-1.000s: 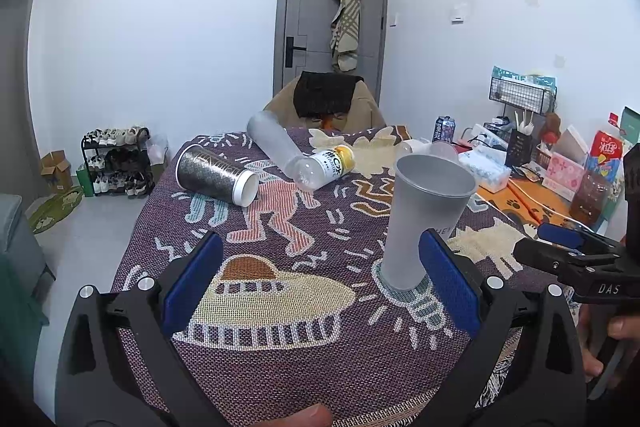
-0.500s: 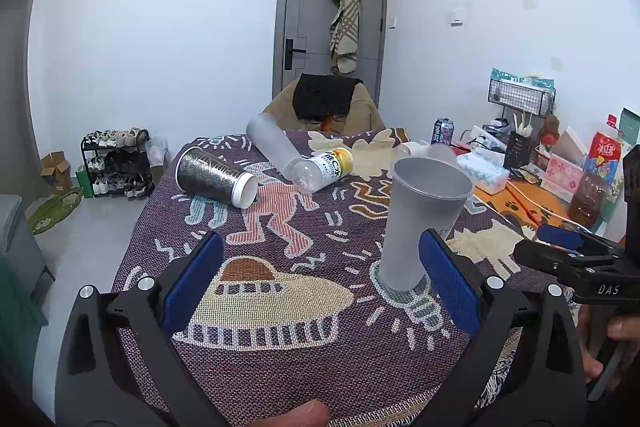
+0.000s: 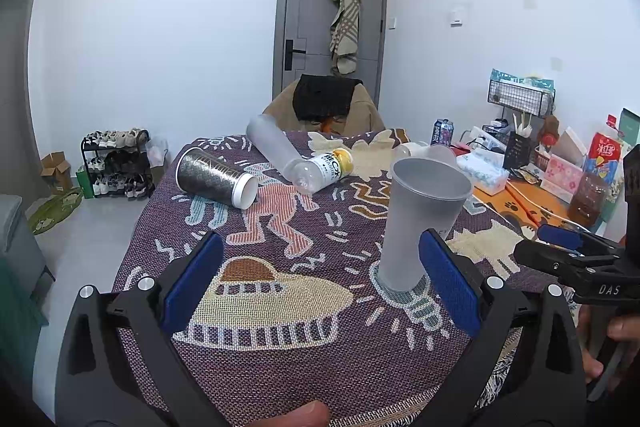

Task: Flip cup upright
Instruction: 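Open the left tool and hold both tools still beside the upright cup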

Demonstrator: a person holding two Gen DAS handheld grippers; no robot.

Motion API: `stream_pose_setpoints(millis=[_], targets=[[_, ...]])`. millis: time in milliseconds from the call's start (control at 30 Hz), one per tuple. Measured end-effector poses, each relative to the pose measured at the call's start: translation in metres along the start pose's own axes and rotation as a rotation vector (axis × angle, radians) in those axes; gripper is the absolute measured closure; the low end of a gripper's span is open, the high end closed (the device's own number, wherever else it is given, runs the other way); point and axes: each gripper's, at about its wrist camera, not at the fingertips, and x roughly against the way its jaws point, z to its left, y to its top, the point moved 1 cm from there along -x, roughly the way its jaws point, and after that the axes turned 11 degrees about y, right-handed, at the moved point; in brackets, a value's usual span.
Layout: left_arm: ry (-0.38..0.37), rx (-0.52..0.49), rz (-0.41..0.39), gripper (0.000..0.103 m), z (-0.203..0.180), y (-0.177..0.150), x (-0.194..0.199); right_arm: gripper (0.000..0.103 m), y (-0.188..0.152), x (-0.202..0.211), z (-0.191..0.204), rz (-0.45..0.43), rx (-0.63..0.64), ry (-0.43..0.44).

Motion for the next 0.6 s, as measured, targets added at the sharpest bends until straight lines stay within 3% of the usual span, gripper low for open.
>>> stream_pose_setpoints(millis=[300,600], targets=[[0.006,-0.007,-0.027,0.006,-0.002,0.0,0.005,0.008,0.0,0.001,0.001,0.005,0.0,0.004],[-0.003,0.025,-0.001,0.006,0.007,-0.001,-0.003,0.008,-0.002,-0.015,0.005,0.051,0.01,0.021]])
